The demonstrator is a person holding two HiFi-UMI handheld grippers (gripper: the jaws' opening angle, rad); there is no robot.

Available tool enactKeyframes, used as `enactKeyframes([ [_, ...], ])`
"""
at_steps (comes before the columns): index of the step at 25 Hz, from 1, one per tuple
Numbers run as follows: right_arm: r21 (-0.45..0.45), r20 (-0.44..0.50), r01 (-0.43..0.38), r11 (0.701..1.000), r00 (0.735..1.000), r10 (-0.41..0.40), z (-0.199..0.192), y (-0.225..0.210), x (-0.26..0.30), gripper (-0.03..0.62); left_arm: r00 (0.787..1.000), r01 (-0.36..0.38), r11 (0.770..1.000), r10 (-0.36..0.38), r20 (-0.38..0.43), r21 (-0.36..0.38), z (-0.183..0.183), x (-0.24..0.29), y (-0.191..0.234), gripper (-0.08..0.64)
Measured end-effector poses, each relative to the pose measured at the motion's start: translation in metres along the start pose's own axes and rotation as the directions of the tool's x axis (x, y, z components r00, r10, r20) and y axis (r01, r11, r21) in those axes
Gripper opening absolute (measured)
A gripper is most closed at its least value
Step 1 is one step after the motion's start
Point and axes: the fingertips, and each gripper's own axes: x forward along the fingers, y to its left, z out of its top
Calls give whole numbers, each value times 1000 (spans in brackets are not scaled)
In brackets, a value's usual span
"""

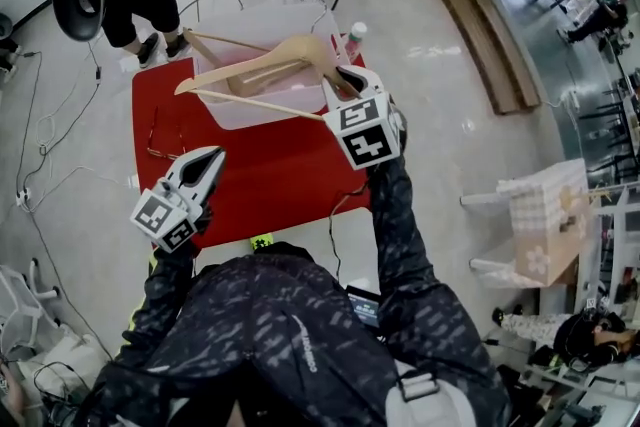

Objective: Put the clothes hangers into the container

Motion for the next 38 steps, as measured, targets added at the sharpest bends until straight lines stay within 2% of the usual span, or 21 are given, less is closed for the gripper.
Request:
enactKeyframes([
  [10, -111, -45, 36, 993, 998, -41, 2, -51, 31, 100, 1000, -17, 999, 17, -15, -27, -9, 27, 20, 12],
  [16, -222, -70, 38, 974, 996, -55, 3, -64, 62, 100, 999, -32, 998, 31, -27, -44, -21, 37, 33, 12],
  [25, -367, -105, -11, 930, 994, -30, 15, -56, 107, 101, 996, -76, 994, 71, -55, -83, -38, 35, 56, 12],
  [31, -399, -119, -55, 915, 993, 8, 16, -45, 127, 101, 995, -85, 992, 80, -61, -88, -40, 36, 64, 12],
  [38, -482, -128, -54, 874, 992, -9, 11, -35, 143, 103, 993, -98, 991, 92, -70, -95, -47, 28, 71, 12],
])
